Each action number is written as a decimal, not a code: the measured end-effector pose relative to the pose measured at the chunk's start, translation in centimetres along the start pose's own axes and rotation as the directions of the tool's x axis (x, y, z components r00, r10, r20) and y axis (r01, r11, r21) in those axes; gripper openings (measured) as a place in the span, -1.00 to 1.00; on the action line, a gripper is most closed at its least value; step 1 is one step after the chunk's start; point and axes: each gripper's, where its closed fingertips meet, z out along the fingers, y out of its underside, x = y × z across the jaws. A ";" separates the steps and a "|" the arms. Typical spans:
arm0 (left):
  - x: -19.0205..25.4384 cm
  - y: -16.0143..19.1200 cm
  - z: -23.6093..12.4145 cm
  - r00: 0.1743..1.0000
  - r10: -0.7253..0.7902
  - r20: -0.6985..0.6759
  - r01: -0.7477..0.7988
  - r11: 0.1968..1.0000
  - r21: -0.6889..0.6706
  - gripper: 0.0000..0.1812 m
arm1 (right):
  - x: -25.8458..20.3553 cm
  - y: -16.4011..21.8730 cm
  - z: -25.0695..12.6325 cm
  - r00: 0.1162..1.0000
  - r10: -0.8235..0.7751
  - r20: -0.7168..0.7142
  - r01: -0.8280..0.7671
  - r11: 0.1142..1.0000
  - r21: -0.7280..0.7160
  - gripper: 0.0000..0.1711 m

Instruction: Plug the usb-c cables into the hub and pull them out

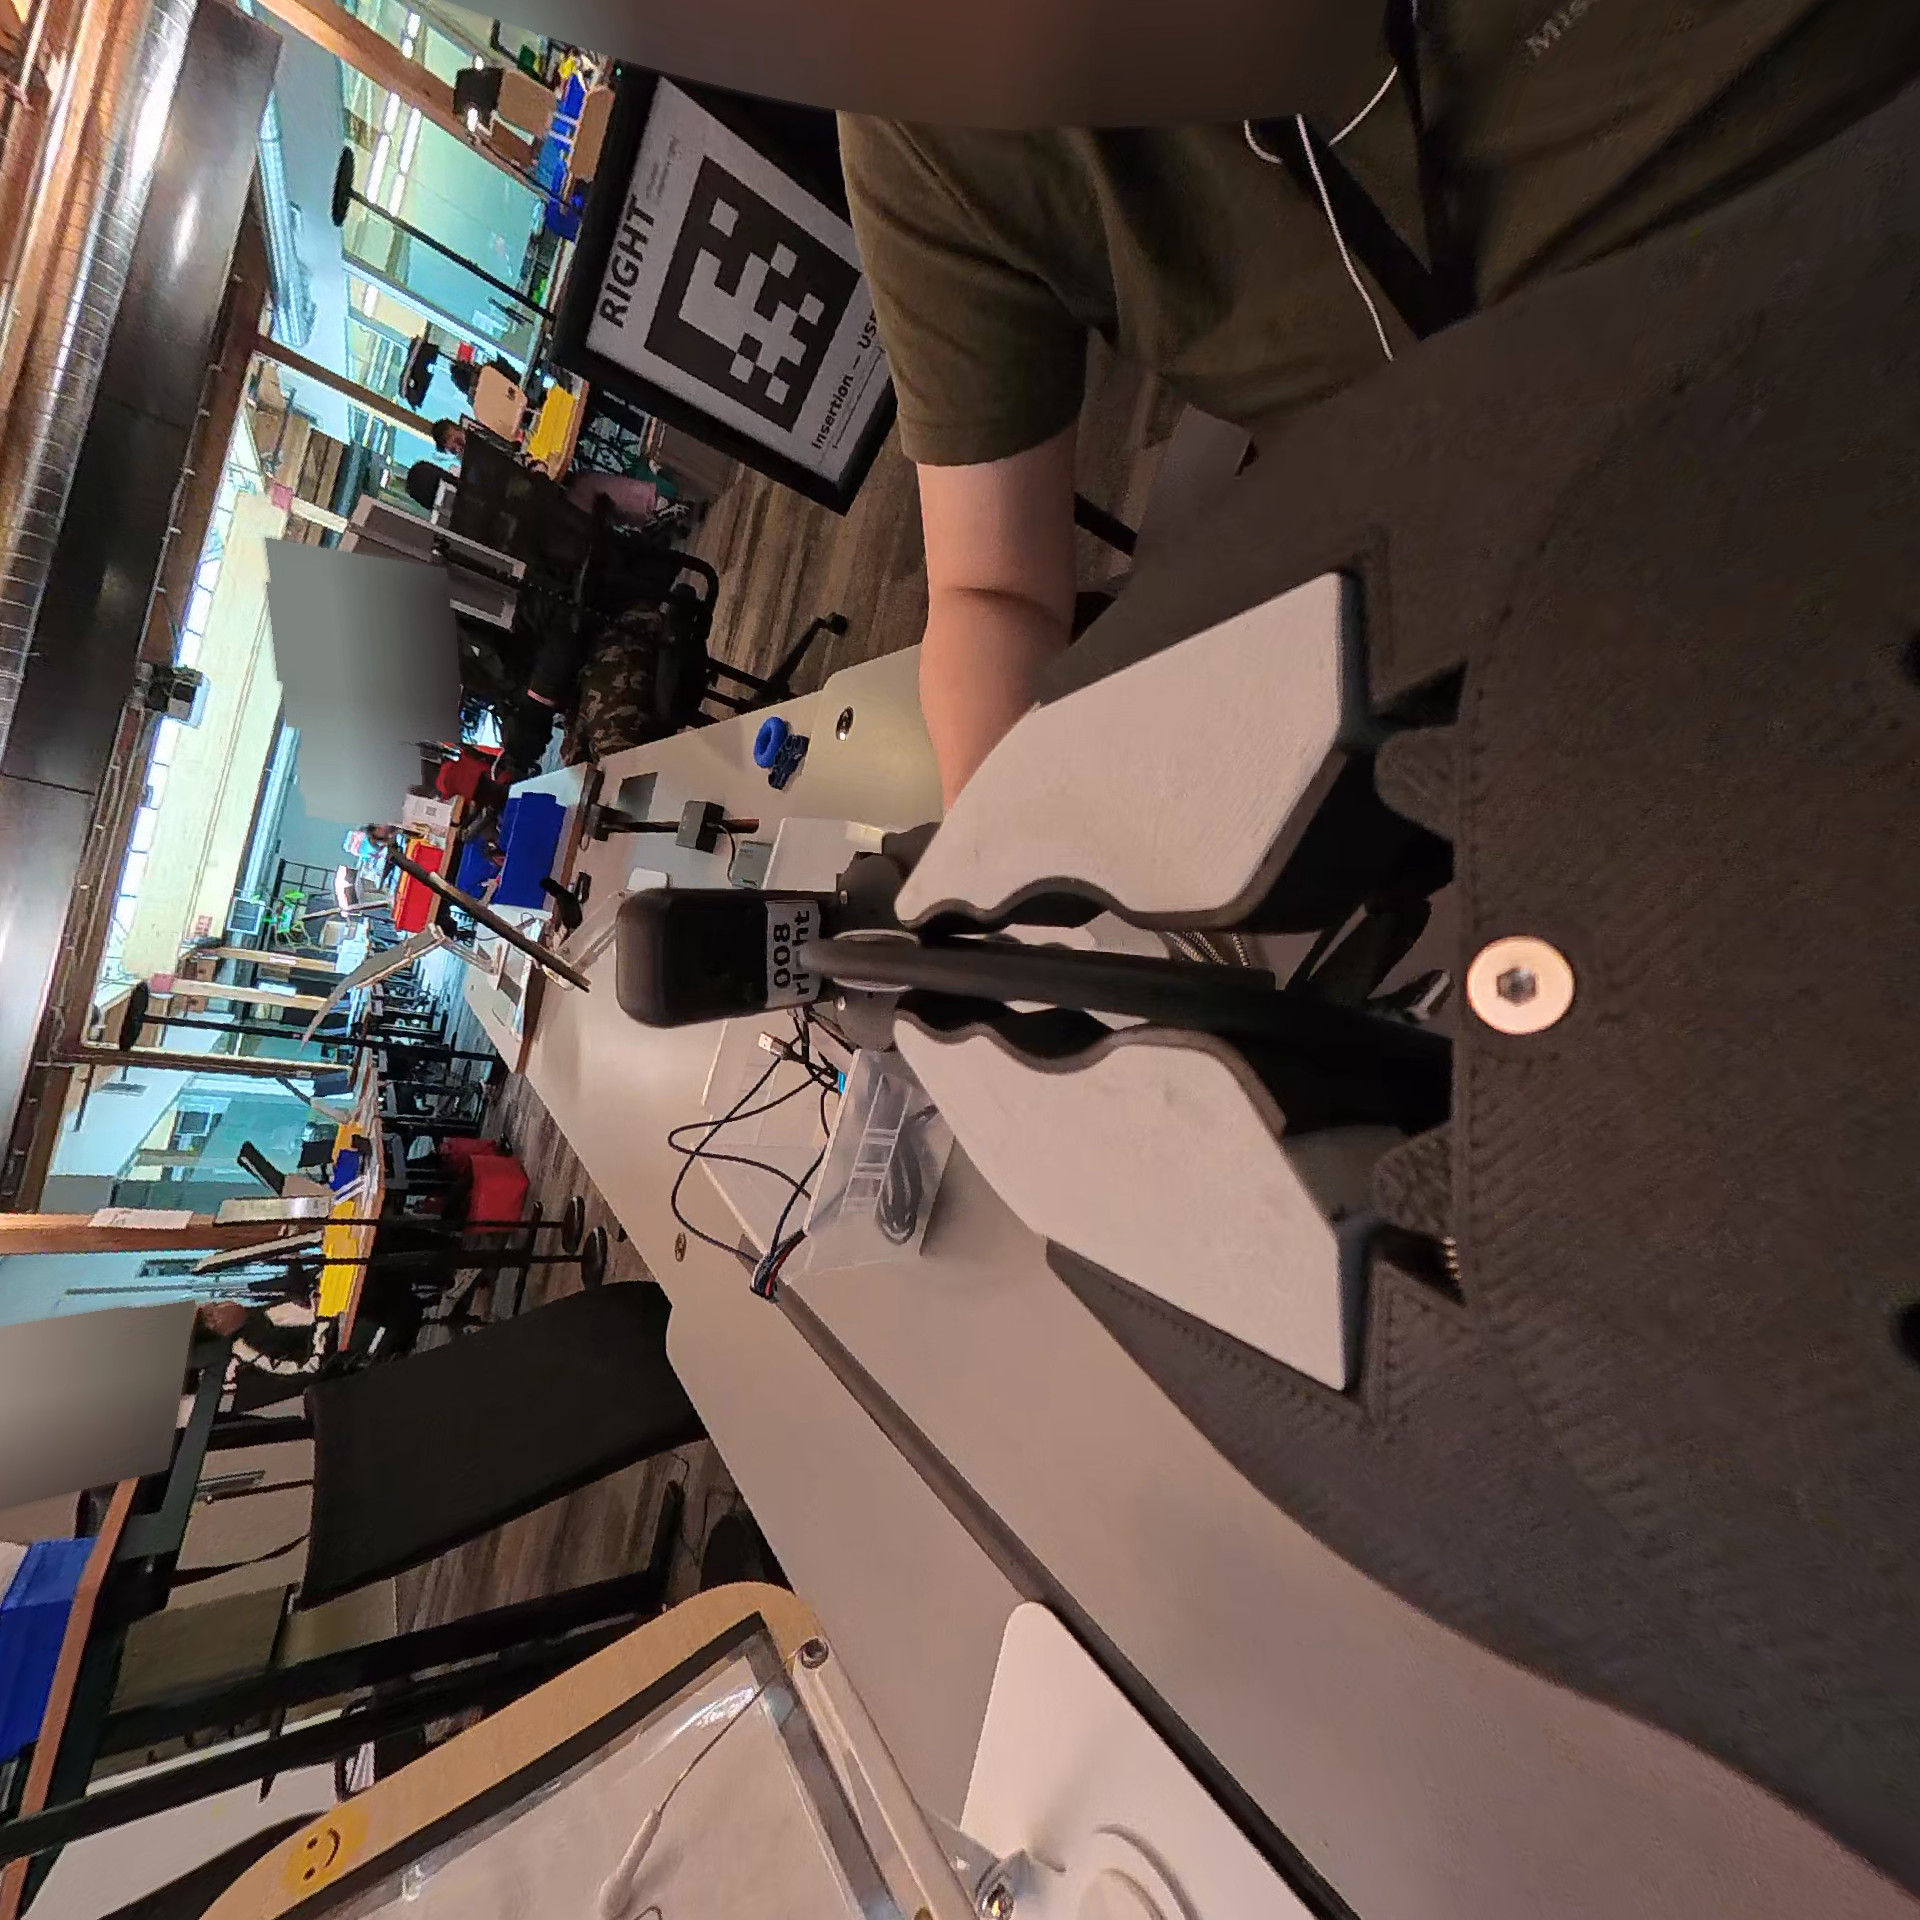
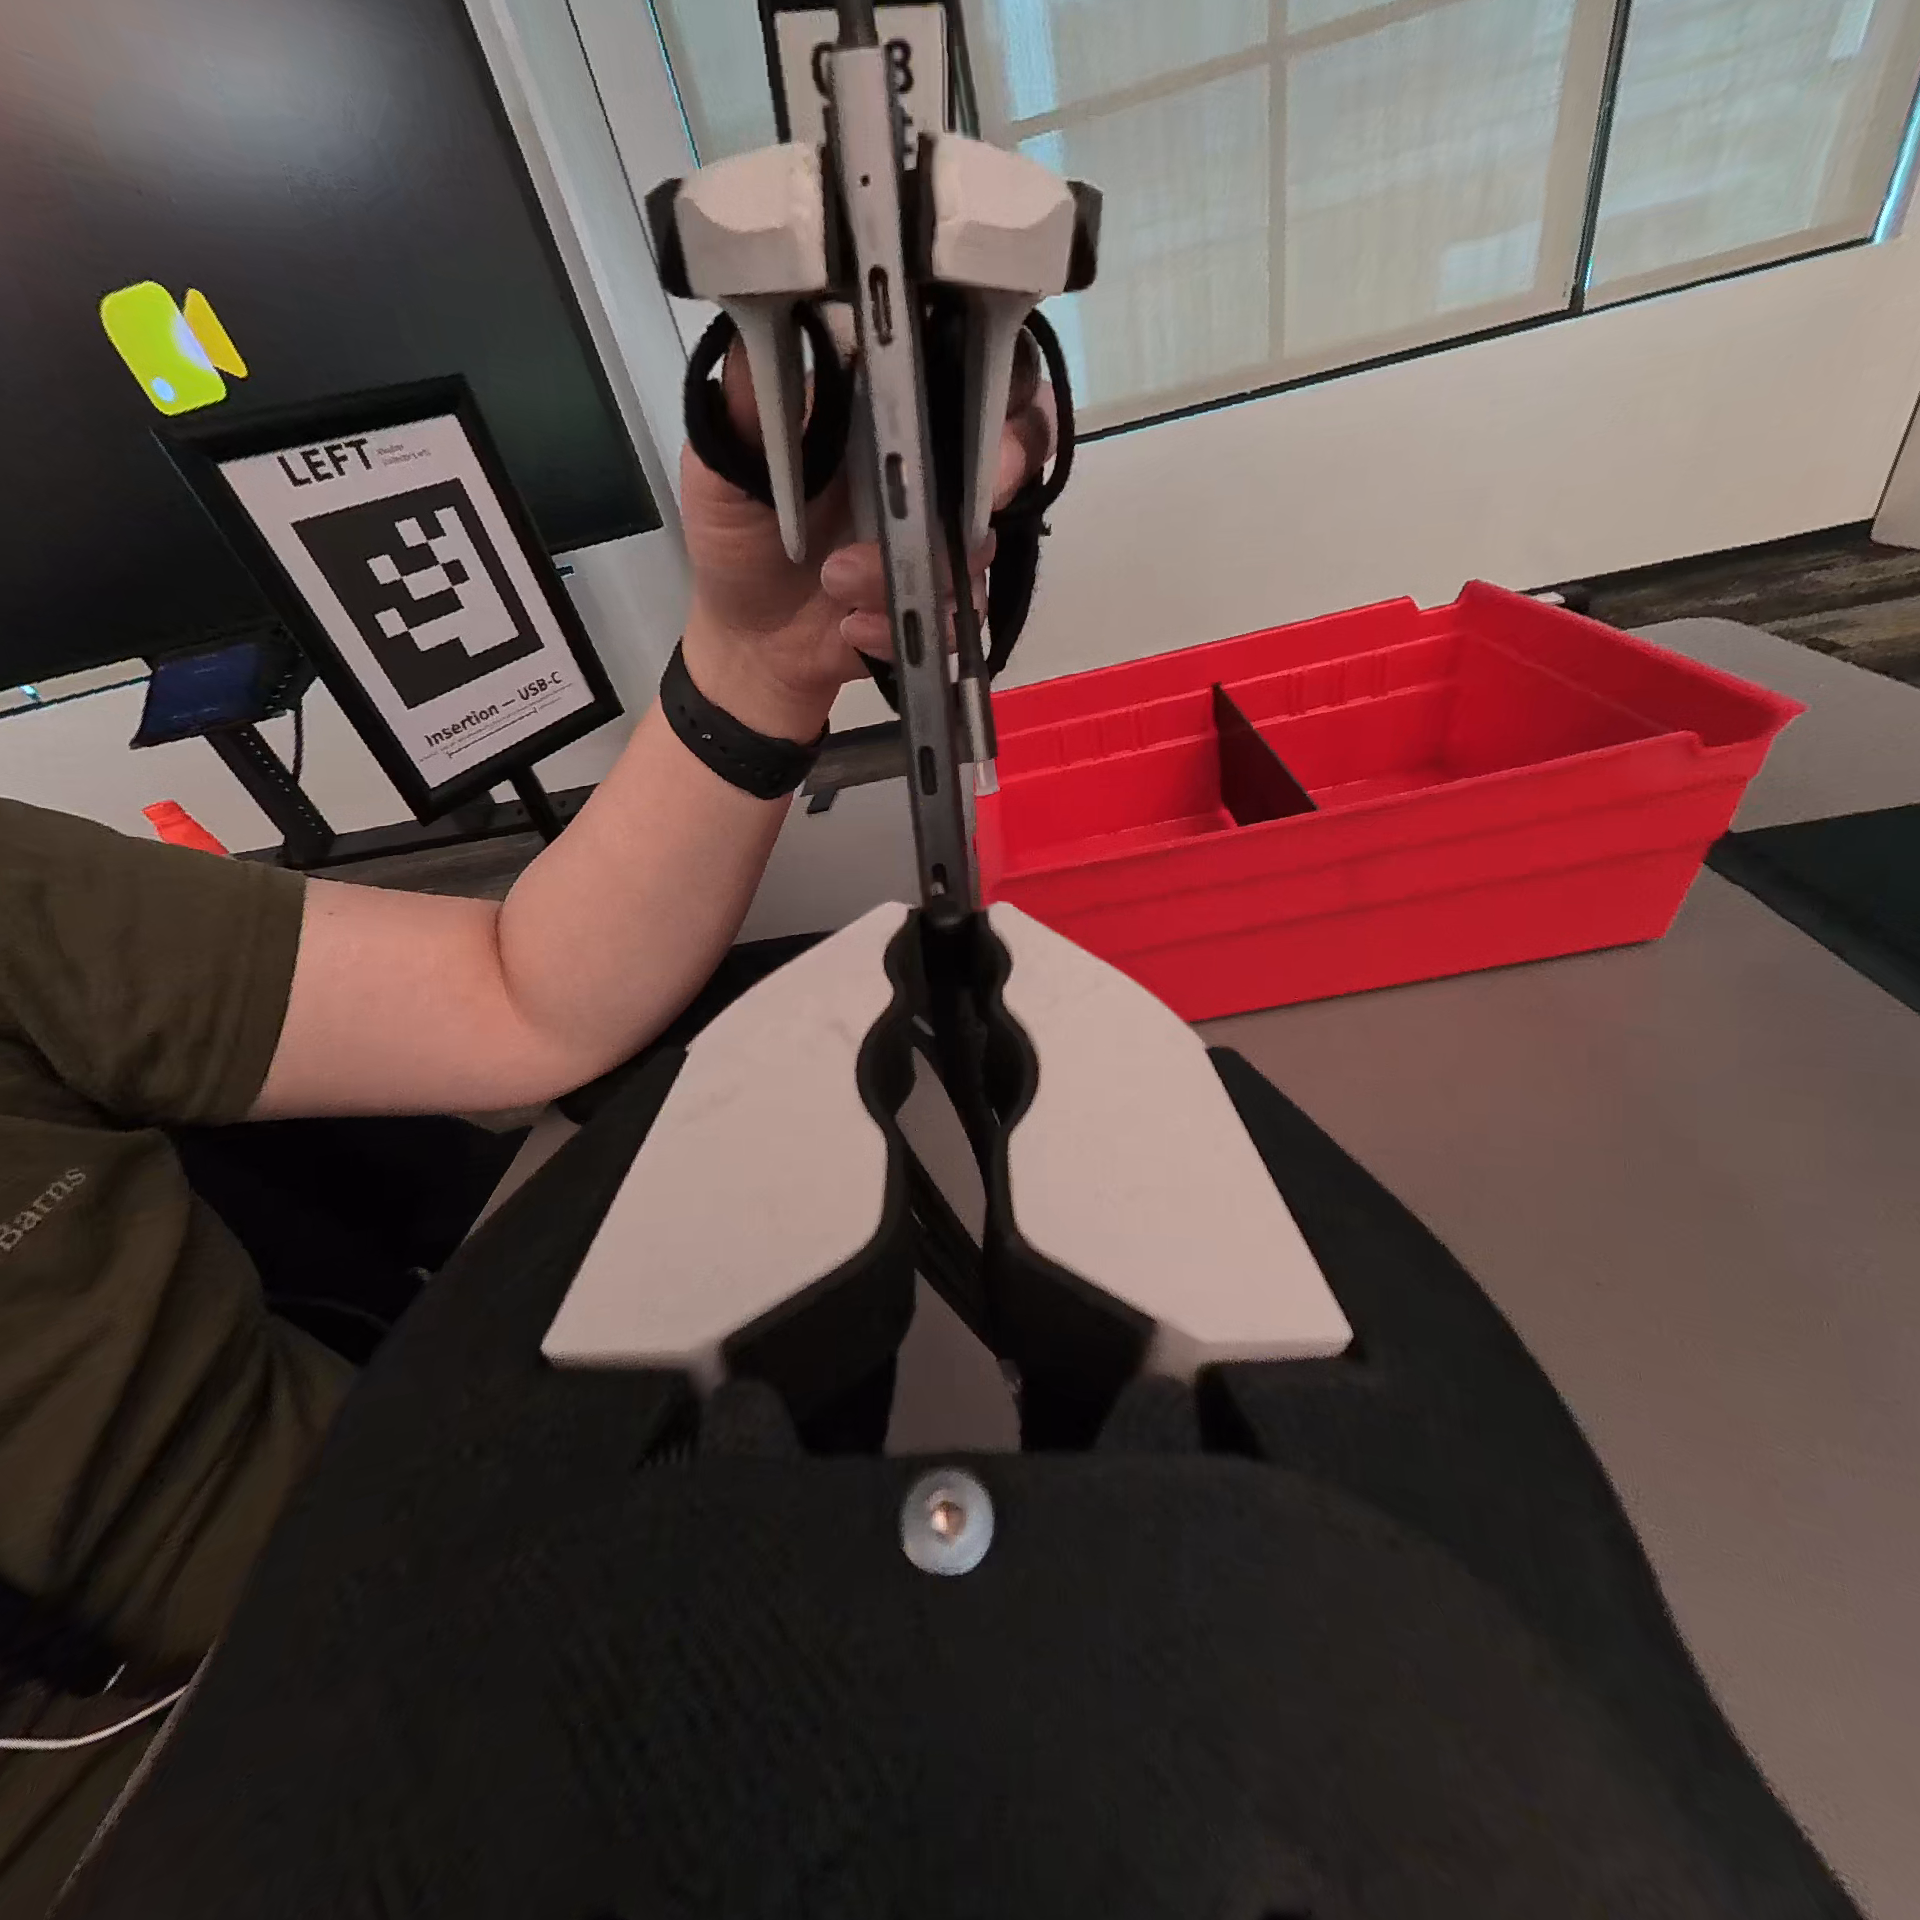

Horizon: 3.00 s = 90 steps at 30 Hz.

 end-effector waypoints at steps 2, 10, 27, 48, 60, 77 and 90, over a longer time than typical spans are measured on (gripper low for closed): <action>0.1 0.2 0.2 1.000 0.000 -0.002 0.000 1.000 -0.011 -0.90 | 0.1 0.2 0.1 1.000 0.012 0.003 -0.012 1.000 -0.009 -0.90; -0.2 0.5 0.9 0.999 0.015 0.037 -0.014 0.999 -0.035 -0.90 | 0.3 0.5 0.2 0.996 0.086 0.013 -0.086 0.996 -0.016 -0.90; -1.3 0.3 1.6 0.991 -0.025 0.132 0.027 1.000 -0.011 -0.90 | 1.0 0.5 0.2 0.994 0.103 -0.038 -0.103 0.995 0.000 -0.90; 1.8 -1.5 0.1 0.997 0.067 -0.025 -0.065 0.996 0.065 -0.90 | -0.7 -1.2 0.1 0.999 0.034 -0.001 -0.034 0.998 0.048 -0.90; 1.7 -1.6 0.3 0.998 0.062 -0.023 -0.059 0.995 0.080 -0.90 | -1.5 -1.8 0.0 0.996 0.064 0.059 -0.068 0.995 0.070 -0.90; 0.9 -2.1 1.2 0.998 0.023 0.053 -0.029 0.993 0.118 -0.90 | -1.1 -2.0 -0.4 0.998 0.057 -0.008 -0.057 0.998 0.030 -0.89; 0.2 -1.1 1.8 0.993 0.047 0.107 -0.052 0.998 0.044 -0.90 | -0.5 -1.0 -0.3 1.000 0.012 -0.009 -0.012 1.000 -0.001 -0.82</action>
